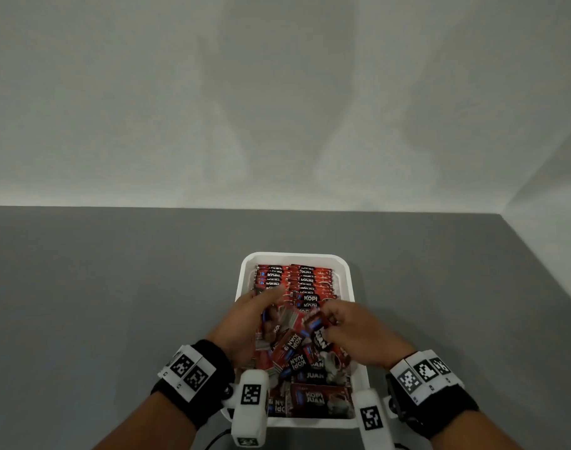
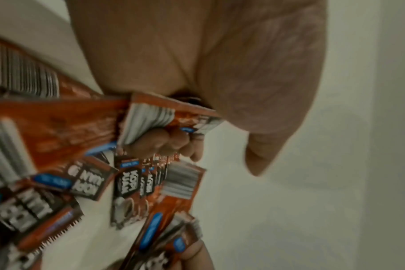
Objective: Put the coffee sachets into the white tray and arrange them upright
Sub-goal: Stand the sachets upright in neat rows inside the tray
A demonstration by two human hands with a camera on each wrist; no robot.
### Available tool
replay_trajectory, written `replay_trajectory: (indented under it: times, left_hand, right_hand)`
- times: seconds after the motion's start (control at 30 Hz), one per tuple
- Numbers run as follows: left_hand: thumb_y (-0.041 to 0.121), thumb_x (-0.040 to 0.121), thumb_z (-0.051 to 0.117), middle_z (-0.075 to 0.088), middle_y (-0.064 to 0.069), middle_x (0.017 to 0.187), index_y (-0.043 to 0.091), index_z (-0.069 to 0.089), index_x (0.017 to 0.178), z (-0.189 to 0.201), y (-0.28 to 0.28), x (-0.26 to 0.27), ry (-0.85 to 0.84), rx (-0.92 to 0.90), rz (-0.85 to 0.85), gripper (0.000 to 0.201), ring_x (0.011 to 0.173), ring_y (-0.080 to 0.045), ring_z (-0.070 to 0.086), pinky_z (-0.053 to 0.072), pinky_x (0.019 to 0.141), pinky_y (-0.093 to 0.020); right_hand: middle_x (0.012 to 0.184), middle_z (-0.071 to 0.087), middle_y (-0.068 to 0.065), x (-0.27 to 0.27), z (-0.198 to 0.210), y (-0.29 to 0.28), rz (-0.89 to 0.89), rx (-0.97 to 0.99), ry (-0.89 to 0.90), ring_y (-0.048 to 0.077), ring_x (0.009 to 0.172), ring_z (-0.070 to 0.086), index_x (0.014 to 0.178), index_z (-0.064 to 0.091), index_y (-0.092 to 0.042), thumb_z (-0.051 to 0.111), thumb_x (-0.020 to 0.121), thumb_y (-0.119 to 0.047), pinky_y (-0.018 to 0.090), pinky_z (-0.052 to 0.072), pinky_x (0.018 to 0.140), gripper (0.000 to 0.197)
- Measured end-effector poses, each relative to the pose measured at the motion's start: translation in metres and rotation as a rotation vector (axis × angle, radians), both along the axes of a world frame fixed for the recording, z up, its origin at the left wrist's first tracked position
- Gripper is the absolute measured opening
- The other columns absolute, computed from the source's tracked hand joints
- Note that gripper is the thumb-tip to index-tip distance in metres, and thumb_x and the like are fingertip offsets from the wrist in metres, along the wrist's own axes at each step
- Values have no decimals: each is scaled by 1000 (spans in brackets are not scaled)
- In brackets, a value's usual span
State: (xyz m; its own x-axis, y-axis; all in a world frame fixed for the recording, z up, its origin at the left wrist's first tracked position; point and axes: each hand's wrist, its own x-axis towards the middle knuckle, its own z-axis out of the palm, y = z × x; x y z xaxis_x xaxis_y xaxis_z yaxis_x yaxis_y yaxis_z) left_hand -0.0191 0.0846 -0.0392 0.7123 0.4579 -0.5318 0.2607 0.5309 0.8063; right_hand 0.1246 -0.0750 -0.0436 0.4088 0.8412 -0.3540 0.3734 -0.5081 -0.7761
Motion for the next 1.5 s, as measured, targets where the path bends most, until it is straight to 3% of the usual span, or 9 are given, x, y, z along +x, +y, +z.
replay_trajectory:
  times: [0.13,0.27,0.43,0.63,0.8,0.93,1.23,1.4,1.5]
  left_hand:
    - [28,80,80,66,-3,71,14,74,87,17,-11,7,-218,-53,-8,16,55,-14,56,45,51,-24]
    - [8,101,55,70,-28,115,-5,65,121,27,-21,19,-260,6,-15,25,106,-40,70,60,84,-44]
    - [3,100,48,71,-28,109,5,76,100,34,-11,21,-218,-39,41,28,94,-36,72,60,73,-41]
    - [4,99,50,64,-30,102,-8,62,114,40,0,20,-197,-155,88,22,77,-34,69,62,64,-38]
    - [16,98,61,60,-22,91,-1,60,114,30,7,24,-225,-306,207,23,74,-30,63,60,69,-41]
    - [9,97,57,58,-18,86,7,55,107,26,3,25,-263,-300,232,11,70,-28,61,60,61,-38]
    - [11,99,51,56,-13,67,5,56,74,24,8,22,-201,-260,257,26,60,-26,61,56,61,-36]
    - [1,92,55,53,-13,73,5,56,94,25,5,26,-231,-219,274,4,59,-23,56,55,56,-34]
    - [-3,94,56,56,-12,71,16,49,122,21,5,26,-251,-198,365,35,61,-22,58,56,53,-35]
  right_hand:
    - [97,77,10,-10,11,11,-271,326,403,27,92,74,104,69,-9,63,93,4,41,59,83,18]
    - [102,77,7,-27,21,28,-217,434,363,26,98,74,111,73,-17,67,92,-1,44,59,88,25]
    - [103,70,-8,-27,27,33,-240,444,115,17,95,69,119,71,-34,83,75,-33,47,60,87,46]
    - [155,24,-24,-21,41,21,181,330,-58,2,143,33,154,26,-41,98,54,-40,31,45,110,124]
    - [128,51,-25,-26,33,24,34,412,-20,6,112,61,131,52,-46,94,63,-24,36,58,91,83]
    - [108,60,-12,-35,29,31,-147,454,-95,5,94,64,100,60,-36,97,56,-31,24,56,80,57]
    - [126,55,2,-26,36,31,48,429,300,21,117,62,118,59,-34,88,58,-6,49,61,87,72]
    - [104,56,-17,-31,40,38,8,446,16,10,100,63,93,70,-34,92,61,-13,42,59,84,44]
    - [98,57,-17,-34,39,38,7,439,-16,11,94,62,91,69,-35,93,61,-22,43,59,79,41]
